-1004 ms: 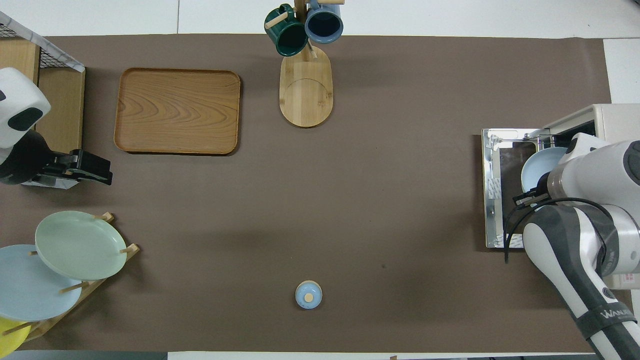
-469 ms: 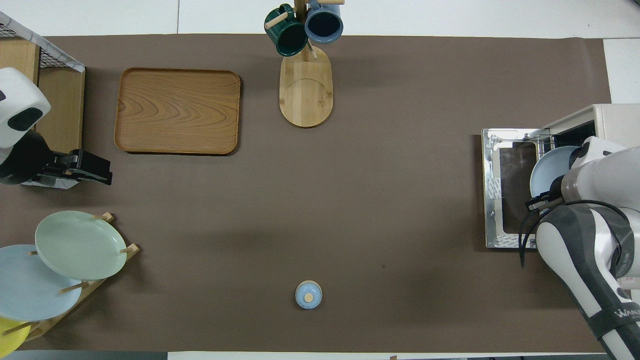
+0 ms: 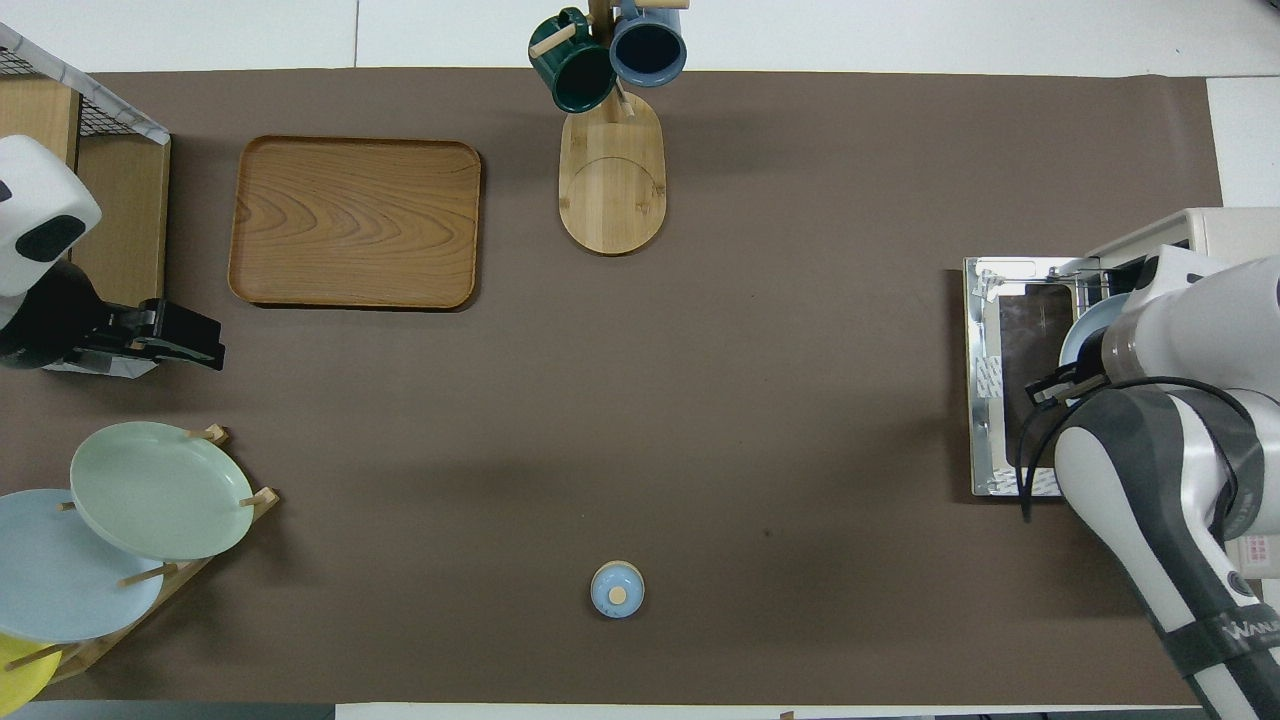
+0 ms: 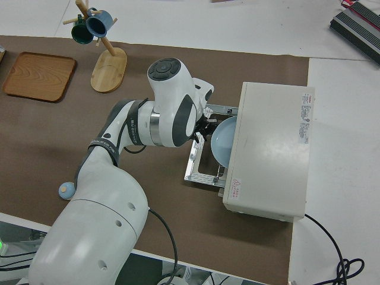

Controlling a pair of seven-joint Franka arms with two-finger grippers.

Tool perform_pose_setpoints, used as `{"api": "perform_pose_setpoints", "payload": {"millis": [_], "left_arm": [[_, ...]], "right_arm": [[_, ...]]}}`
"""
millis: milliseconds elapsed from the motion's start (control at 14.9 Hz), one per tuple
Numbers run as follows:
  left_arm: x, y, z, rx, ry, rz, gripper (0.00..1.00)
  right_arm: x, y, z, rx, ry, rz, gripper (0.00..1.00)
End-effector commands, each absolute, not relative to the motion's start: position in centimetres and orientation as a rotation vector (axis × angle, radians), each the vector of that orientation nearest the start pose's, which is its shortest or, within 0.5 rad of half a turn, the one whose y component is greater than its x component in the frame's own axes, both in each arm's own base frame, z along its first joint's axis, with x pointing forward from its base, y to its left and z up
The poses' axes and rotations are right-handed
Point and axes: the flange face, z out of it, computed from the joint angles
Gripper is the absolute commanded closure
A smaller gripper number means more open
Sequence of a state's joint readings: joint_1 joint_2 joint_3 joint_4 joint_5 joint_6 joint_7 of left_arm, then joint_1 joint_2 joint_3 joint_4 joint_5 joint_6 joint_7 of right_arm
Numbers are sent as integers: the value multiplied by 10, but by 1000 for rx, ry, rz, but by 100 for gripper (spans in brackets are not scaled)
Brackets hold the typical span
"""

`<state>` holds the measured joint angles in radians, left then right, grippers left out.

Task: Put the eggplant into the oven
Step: 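Withdraw the right gripper out of the oven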

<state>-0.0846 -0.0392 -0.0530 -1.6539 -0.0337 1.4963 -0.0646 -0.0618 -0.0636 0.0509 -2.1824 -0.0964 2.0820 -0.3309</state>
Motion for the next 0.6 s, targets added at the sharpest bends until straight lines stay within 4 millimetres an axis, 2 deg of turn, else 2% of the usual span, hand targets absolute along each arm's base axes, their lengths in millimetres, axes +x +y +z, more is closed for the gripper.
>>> {"api": "perform_pose_setpoints", "payload": {"millis": [0, 134, 335, 535], "left_arm": [[521, -73, 604, -3133, 111, 184, 0], [521, -73, 604, -3133, 111, 184, 0], [521, -73, 604, -3133, 111, 184, 0], [521, -73, 604, -3133, 111, 184, 0]], "right_arm": [[529, 44, 399, -3171, -474, 34, 100], [538, 53, 370, -3174, -405, 3, 100], [545, 49, 323, -3165, -398, -3, 100], [541, 41, 308, -3167, -389, 30, 100]]}}
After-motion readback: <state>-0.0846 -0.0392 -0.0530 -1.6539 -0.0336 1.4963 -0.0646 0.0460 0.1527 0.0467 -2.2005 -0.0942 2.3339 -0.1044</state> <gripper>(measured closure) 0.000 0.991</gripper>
